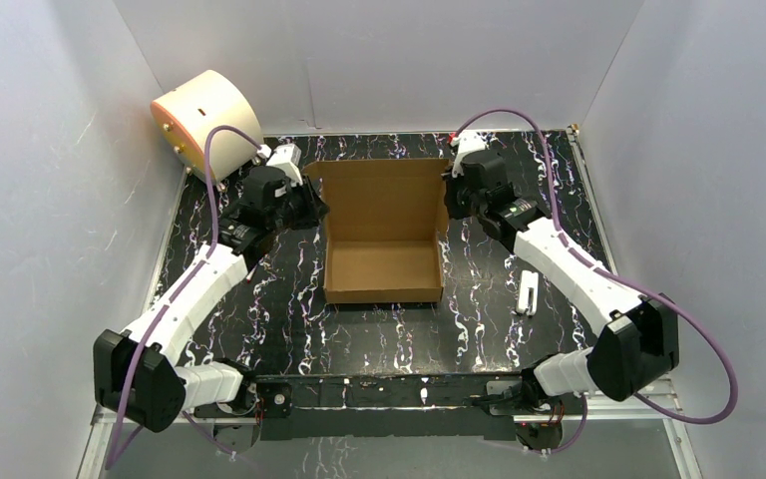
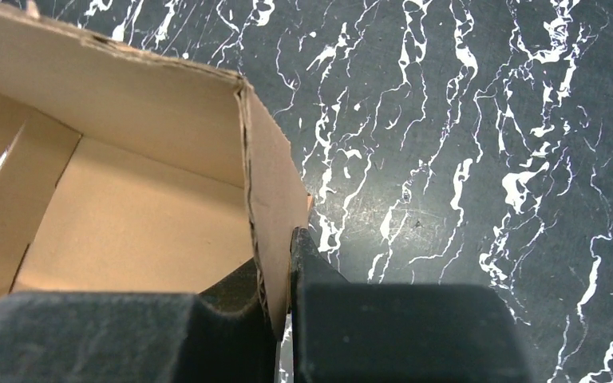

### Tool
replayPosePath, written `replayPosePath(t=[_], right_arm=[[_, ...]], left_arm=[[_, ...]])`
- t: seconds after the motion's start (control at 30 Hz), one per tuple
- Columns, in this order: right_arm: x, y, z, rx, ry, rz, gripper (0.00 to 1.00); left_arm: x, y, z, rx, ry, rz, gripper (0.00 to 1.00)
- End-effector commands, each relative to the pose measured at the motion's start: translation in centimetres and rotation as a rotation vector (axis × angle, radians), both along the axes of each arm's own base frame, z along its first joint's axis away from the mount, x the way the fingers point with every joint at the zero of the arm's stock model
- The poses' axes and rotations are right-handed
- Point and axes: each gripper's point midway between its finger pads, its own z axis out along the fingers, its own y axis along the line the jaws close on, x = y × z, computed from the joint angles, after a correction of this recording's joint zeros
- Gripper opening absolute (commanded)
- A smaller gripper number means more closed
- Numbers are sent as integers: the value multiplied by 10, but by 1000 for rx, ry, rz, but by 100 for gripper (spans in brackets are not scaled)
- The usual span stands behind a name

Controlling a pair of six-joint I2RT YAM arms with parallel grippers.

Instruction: Fold the paper box

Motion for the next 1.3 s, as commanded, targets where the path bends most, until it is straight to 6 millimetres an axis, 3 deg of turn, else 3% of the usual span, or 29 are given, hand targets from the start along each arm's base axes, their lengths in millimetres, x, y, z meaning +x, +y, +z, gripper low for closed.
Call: replayPosePath(t=[0.0, 0.23, 0.5, 0.8, 1.07, 1.27], right_arm=[[16, 5, 15, 84, -22, -131, 12], [23, 5, 20, 120, -20, -198, 15], [22, 15, 28, 207, -23, -239, 15], [13, 18, 23, 260, -16, -280, 18], [6, 17, 25, 276, -56, -280, 19], [3, 8, 28, 127, -144, -169, 16]], left_arm=[[13, -4, 20, -42, -82, 100, 18], [22, -7, 23, -62, -111, 153, 19], [16, -24, 16, -88, -115, 141, 19], [3, -33, 4, -81, -114, 123, 19], [-13, -22, 1, -62, -133, 117, 20], [-12, 13, 21, 130, -219, 147, 37]])
